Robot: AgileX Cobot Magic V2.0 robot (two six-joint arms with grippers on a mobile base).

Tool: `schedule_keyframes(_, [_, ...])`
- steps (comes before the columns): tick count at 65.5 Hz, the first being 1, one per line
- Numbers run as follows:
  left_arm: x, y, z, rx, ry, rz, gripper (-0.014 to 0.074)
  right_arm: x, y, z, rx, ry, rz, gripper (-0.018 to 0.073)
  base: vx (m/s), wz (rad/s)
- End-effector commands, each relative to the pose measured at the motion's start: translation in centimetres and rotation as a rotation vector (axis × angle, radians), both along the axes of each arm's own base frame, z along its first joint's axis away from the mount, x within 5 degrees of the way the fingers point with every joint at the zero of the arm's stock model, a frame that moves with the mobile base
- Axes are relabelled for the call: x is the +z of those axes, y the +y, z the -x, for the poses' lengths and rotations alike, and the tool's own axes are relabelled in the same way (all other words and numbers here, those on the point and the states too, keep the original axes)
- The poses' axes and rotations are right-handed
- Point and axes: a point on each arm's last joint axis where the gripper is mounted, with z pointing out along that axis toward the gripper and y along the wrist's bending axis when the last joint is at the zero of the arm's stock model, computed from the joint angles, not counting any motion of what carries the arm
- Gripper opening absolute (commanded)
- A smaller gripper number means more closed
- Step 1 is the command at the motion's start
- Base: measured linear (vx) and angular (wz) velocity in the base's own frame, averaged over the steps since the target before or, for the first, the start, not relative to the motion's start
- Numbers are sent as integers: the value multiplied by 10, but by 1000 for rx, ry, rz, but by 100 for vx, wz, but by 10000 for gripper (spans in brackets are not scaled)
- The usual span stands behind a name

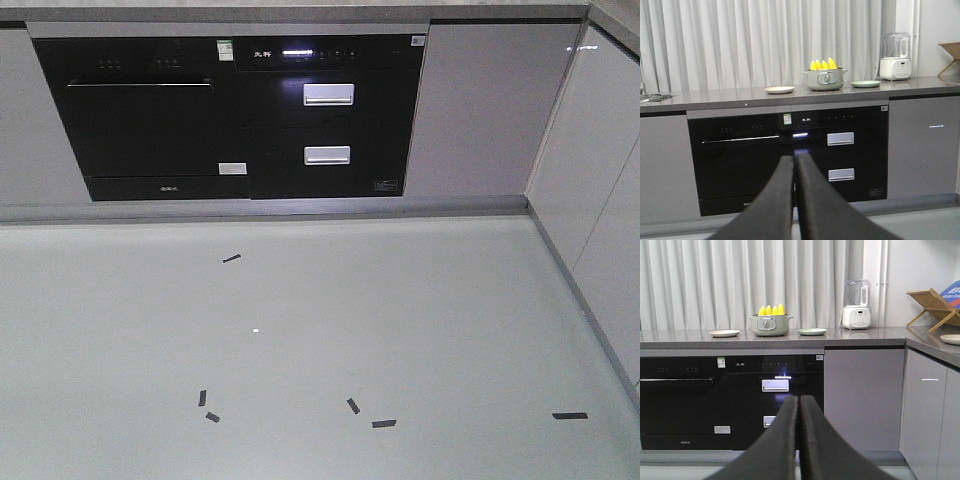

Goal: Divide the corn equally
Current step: 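Drive the base forward toward the counter with the corn pot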

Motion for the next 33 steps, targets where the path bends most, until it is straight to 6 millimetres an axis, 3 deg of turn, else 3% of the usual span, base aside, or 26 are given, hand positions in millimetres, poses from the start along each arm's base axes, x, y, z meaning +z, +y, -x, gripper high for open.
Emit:
schedule_keyframes(1, [3,0,2,-2,-74,12,-6,3,0,0,-7,-57,6,-11,0,0])
schedule_keyframes(33, [3,0,2,-2,-74,12,-6,3,0,0,-7,-57,6,-11,0,0])
